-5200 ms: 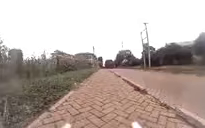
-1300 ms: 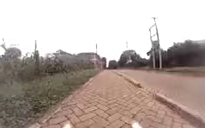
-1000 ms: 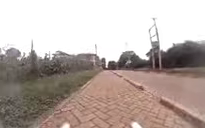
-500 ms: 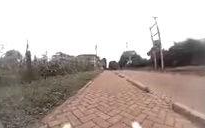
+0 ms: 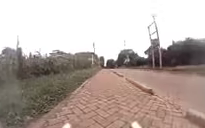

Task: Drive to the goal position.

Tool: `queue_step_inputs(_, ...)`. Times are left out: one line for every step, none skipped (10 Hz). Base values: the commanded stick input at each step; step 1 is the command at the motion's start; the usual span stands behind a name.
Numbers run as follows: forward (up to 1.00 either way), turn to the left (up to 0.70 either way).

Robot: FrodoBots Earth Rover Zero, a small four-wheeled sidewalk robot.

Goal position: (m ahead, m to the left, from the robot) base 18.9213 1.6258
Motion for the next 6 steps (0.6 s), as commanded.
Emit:
queue_step_inputs(0.70, -0.35)
queue_step_inputs(0.70, 0.08)
queue_step_inputs(0.70, 0.07)
queue_step_inputs(0.70, 0.06)
queue_step_inputs(0.70, 0.00)
queue_step_inputs(0.70, 0.00)
